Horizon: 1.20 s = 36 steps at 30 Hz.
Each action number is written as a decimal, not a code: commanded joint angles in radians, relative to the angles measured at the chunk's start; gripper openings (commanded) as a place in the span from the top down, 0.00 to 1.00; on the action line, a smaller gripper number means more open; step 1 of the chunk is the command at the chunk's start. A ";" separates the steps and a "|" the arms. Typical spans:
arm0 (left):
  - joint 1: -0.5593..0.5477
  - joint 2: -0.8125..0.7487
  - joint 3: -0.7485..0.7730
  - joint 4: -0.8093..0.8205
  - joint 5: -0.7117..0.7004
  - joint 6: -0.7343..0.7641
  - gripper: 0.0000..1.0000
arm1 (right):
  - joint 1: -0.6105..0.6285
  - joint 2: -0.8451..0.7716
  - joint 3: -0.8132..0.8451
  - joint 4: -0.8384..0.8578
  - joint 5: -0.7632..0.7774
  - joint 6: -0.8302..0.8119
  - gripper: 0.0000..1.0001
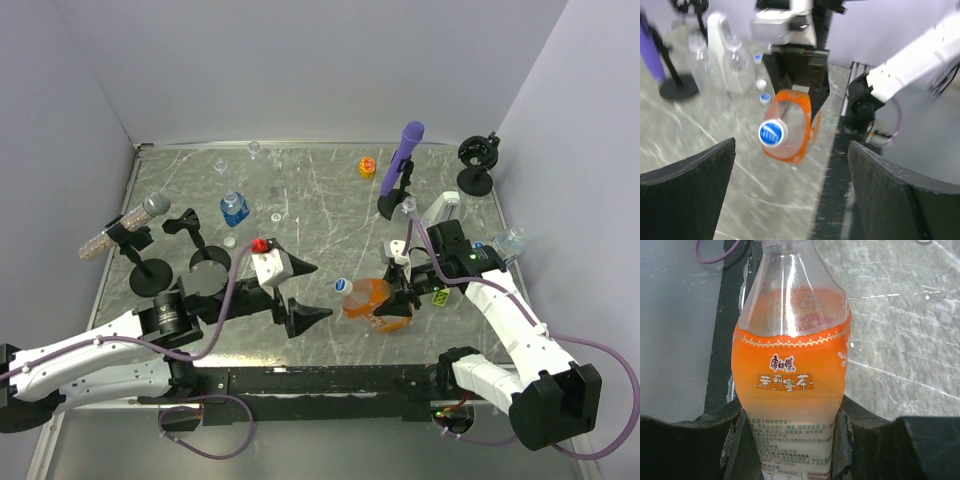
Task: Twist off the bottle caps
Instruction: Unscrew the bottle cap from the plastic bottle.
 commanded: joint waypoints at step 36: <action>0.124 0.309 0.143 0.002 0.364 0.378 0.51 | 0.004 0.004 0.014 -0.031 -0.055 -0.066 0.81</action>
